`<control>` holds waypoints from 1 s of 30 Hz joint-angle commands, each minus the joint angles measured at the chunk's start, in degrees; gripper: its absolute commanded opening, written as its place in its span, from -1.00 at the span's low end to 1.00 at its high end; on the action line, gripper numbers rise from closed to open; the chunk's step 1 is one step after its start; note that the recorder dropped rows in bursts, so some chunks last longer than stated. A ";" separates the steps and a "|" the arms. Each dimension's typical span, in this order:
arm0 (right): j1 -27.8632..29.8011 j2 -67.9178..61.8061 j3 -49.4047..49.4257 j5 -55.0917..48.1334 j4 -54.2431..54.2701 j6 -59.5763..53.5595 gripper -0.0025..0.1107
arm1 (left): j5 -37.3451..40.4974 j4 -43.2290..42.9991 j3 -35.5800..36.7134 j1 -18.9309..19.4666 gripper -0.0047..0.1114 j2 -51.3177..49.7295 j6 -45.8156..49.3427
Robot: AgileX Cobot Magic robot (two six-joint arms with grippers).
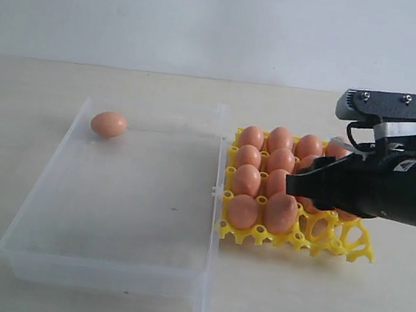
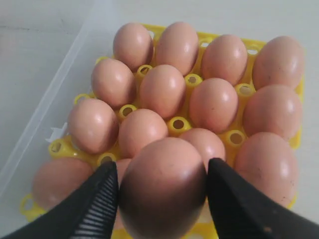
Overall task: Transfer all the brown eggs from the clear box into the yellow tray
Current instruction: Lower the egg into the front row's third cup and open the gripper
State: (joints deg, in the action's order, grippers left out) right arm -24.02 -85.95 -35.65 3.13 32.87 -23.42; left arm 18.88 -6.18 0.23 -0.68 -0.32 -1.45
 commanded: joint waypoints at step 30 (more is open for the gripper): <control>0.51 -8.15 3.69 8.47 -0.42 -0.97 -0.94 | -0.66 0.16 -0.23 0.07 -0.92 0.32 -0.25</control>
State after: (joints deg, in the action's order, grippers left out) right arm -23.81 -94.80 -32.39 11.27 32.77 -23.82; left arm 18.88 -6.18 0.23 -0.68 -0.32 -1.45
